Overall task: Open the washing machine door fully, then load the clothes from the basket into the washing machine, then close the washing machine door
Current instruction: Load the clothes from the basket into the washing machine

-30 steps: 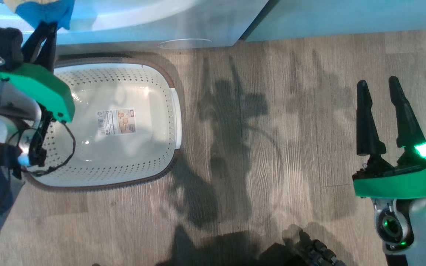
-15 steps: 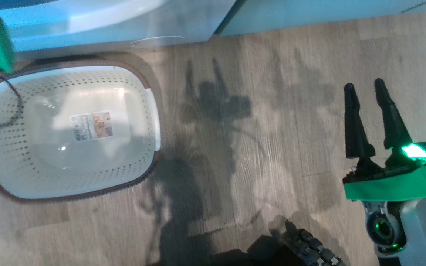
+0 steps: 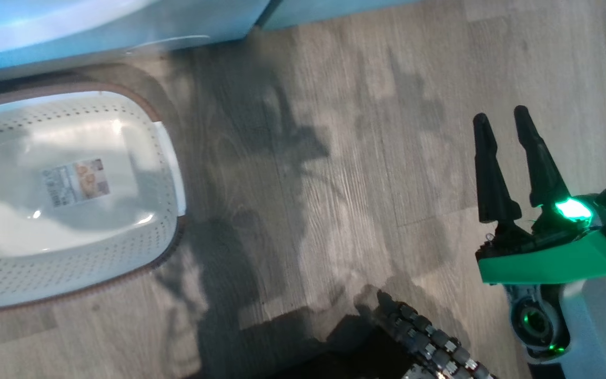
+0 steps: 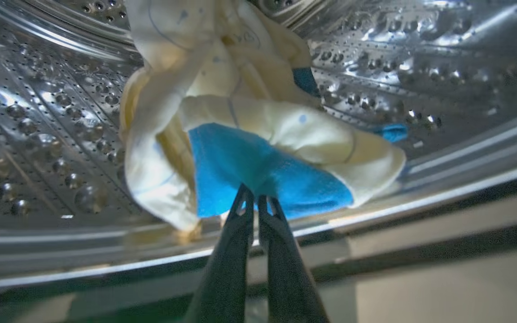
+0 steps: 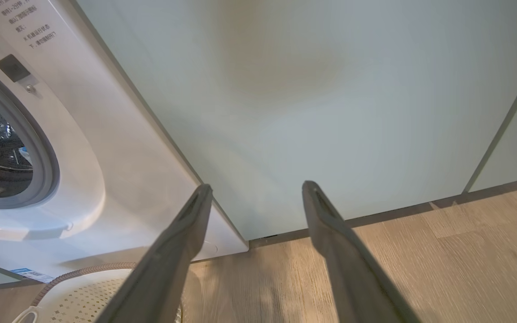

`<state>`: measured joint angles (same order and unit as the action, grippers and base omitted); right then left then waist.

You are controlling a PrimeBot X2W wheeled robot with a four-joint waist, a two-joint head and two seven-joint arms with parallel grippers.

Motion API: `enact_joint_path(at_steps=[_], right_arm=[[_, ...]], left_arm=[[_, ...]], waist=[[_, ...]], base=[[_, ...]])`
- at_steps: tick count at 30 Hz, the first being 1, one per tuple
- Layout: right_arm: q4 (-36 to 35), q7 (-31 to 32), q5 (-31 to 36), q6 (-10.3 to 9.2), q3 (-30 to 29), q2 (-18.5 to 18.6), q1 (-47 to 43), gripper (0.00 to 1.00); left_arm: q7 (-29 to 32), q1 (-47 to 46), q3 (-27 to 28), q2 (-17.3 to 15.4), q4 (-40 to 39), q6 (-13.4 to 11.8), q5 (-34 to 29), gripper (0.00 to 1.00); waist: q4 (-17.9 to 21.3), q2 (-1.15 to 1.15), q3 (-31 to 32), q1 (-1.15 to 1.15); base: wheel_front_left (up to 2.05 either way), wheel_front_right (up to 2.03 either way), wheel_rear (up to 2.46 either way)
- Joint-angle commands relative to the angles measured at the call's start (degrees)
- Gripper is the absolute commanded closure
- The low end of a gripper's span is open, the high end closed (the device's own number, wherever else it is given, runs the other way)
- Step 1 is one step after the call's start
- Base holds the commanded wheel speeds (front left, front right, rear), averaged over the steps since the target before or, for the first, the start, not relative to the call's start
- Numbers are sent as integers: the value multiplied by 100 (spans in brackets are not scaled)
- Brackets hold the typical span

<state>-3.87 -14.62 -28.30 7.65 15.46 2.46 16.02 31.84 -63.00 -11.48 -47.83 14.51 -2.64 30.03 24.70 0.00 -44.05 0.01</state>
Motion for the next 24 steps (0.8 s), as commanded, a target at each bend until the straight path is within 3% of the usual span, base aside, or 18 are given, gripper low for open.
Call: enact_joint_path(at_steps=[1, 8, 16, 24], right_arm=[[-187, -38, -94, -16, 128, 42, -11, 0], [-241, -38, -208, -16, 272, 42, 15, 0], [-270, -38, -251, -16, 350, 42, 7, 0], [-271, -38, -205, -16, 379, 42, 3, 0]], left_arm=[[44, -299, 187, -348, -43, 41, -94, 100], [-504, -1031, 182, -342, 428, -59, -413, 100], [-2066, -1696, -6, -359, 901, -86, -1106, 100], [-1874, -1903, -111, -46, 1884, 157, -811, 100]], waist=[[130, 0, -115, -1], [390, 0, -323, -1], [500, 0, -436, -1], [408, 0, -440, -1]], base=[[0, 0, 0], [0, 0, 0], [0, 0, 0], [0, 0, 0]])
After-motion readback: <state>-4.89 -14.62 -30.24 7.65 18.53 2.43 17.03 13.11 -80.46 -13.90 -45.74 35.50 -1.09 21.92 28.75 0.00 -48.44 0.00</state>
